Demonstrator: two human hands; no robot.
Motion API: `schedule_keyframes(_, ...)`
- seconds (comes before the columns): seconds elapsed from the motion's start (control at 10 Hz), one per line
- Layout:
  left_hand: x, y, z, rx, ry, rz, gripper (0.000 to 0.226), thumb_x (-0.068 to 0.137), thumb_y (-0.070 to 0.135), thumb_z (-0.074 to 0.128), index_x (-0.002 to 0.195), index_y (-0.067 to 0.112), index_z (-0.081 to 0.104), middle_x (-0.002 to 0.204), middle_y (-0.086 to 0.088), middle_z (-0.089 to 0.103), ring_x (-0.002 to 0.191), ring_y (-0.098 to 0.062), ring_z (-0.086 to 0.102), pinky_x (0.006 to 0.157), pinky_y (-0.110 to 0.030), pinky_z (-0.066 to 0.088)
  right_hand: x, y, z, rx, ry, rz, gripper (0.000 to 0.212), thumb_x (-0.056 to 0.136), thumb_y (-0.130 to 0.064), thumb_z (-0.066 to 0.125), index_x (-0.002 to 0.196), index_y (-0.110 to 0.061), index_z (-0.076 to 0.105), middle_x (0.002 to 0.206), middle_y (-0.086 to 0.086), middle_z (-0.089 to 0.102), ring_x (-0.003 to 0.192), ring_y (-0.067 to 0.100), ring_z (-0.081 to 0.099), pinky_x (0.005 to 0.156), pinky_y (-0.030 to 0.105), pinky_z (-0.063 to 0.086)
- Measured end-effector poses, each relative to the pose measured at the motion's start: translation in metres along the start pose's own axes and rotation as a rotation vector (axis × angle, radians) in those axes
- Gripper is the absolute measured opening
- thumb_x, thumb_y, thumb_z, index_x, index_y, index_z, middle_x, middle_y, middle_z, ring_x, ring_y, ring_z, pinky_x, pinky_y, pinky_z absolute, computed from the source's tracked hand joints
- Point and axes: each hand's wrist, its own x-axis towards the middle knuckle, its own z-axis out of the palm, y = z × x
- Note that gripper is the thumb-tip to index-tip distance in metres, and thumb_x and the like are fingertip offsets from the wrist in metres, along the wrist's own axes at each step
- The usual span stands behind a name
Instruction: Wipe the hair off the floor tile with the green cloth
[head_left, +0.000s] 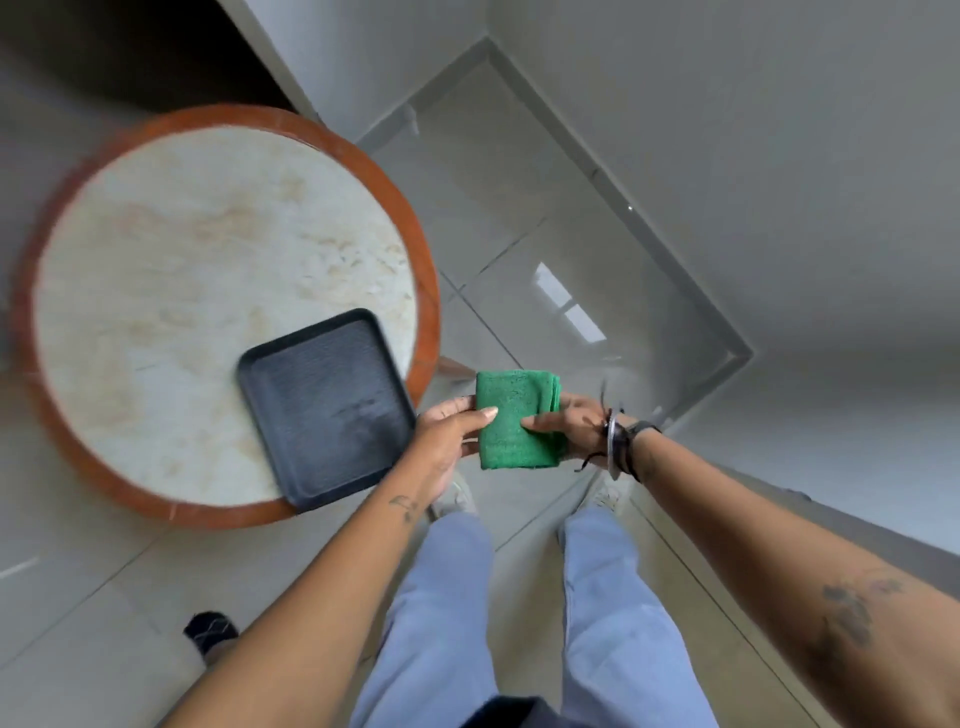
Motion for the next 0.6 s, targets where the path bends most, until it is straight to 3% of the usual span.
schedule_keyframes(0.1, -0.034, 0.018, -0.056, 0.136, 0.112, 0.038, 0.012, 0.080, 0.001, 0.069, 0.087, 0.011, 0.069, 0.084, -0.008, 0.073, 0.069, -0.017, 0.070, 0.067, -0.031, 0.057, -0.002, -0.023, 0.071, -0.200, 0.090, -0.090, 0.034, 0.084, 0.002, 0.064, 0.118, 0.002, 0.058, 0.098, 0.008, 0.068, 0.088, 0.026, 0.065, 0.064, 0.021, 0.058)
schedule_keyframes(0.2, -0.041, 0.022, -0.089, 0.177, 0.238, 0.030, 0.012, 0.080, 0.001, 0.068, 0.080, 0.012, 0.065, 0.080, -0.007, 0.071, 0.060, -0.010, 0.070, 0.051, -0.024, 0.056, 0.014, -0.032, 0.117, -0.403, 0.232, -0.199, 0.036, 0.080, -0.004, 0.070, 0.114, 0.002, 0.060, 0.095, 0.006, 0.064, 0.087, 0.022, 0.061, 0.057, 0.015, 0.050)
schedule_keyframes(0.3, -0.029, 0.017, -0.127, 0.250, 0.451, 0.024, 0.018, 0.079, -0.001, 0.068, 0.073, 0.014, 0.059, 0.084, -0.012, 0.069, 0.064, -0.014, 0.065, 0.052, -0.028, 0.052, 0.048, -0.024, 0.169, -0.779, 0.374, -0.255, 0.032, 0.077, -0.025, 0.072, 0.103, -0.009, 0.062, 0.100, 0.012, 0.069, 0.091, 0.032, 0.064, 0.068, 0.026, 0.040)
schedule_keyframes(0.4, -0.017, 0.008, -0.142, 0.231, 0.540, 0.034, 0.016, 0.076, -0.006, 0.069, 0.076, 0.008, 0.061, 0.094, -0.020, 0.070, 0.078, -0.026, 0.068, 0.070, -0.040, 0.058, 0.065, -0.012, 0.186, -0.906, 0.383, -0.209, 0.032, 0.079, -0.029, 0.068, 0.102, -0.009, 0.059, 0.107, 0.016, 0.066, 0.096, 0.037, 0.062, 0.072, 0.032, 0.043)
schedule_keyframes(0.5, -0.007, -0.001, -0.152, 0.262, 0.633, 0.044, 0.036, 0.073, -0.004, 0.074, 0.106, -0.002, 0.063, 0.108, -0.021, 0.069, 0.094, -0.029, 0.066, 0.081, -0.035, 0.053, 0.073, -0.006, 0.196, -1.046, 0.416, -0.266, 0.030, 0.082, -0.023, 0.063, 0.105, -0.006, 0.054, 0.116, 0.018, 0.056, 0.102, 0.040, 0.057, 0.082, 0.043, 0.051)
schedule_keyframes(0.6, -0.015, 0.001, -0.151, 0.434, 0.746, 0.064, 0.037, 0.075, 0.007, 0.072, 0.111, 0.004, 0.062, 0.112, -0.017, 0.068, 0.097, -0.030, 0.066, 0.081, -0.033, 0.053, 0.067, -0.011, 0.190, -1.085, 0.467, -0.317, 0.029, 0.083, -0.019, 0.058, 0.109, -0.005, 0.054, 0.118, 0.018, 0.055, 0.106, 0.040, 0.055, 0.084, 0.046, 0.051)
